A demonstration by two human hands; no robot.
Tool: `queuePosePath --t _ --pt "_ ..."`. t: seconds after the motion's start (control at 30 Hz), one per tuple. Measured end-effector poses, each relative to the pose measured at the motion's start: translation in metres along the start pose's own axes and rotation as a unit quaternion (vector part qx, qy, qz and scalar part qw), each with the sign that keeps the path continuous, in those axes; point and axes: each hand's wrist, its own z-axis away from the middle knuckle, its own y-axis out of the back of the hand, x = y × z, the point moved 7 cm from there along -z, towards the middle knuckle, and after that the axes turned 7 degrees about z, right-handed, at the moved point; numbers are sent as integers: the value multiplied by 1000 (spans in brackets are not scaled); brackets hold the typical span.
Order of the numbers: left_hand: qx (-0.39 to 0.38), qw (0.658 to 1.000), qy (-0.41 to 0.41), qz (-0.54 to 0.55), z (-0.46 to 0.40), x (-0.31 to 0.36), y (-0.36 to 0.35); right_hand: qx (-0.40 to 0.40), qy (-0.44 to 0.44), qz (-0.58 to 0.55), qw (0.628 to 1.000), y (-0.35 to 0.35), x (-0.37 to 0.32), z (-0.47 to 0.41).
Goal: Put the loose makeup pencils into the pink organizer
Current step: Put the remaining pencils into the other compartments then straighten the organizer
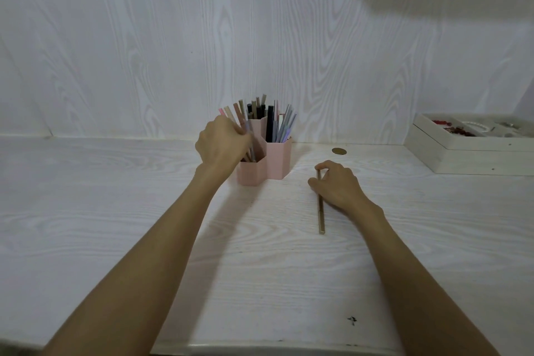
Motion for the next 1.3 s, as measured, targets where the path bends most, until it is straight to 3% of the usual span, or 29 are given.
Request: queuePosePath --t 0.33,0.53,0.6,0.7,0.77,0.83,0.93,1.07,1.17,1.3 --pt "-32 998 24 -46 -7 -18 8 -1 -18 -37 999 1 2 1" --pt "3 998 -8 -57 -4 -17 6 3 -23 -100 995 3 4 2" --pt "6 999 -16 -32 1 -22 5 7 -57 -192 980 6 9 3" --pt "-30 999 -26 20 8 -36 3 29 -116 -353 928 15 11 4" --pt "-62 997 -32 46 13 -45 2 68 -116 -450 883 30 5 6" --pt "-76 995 -34 60 17 -54 2 129 -83 -469 870 53 -5 11" --pt "-71 993 -21 87 23 -68 2 257 35 -340 904 94 -40 24" --pt "-92 987 -2 129 32 -77 -8 380 216 -180 881 127 -112 35" --pt "-115 982 -9 150 32 -77 -11 360 285 -32 888 114 -153 23" --pt "-127 978 -3 163 30 -77 -11 295 308 148 892 78 -167 2"
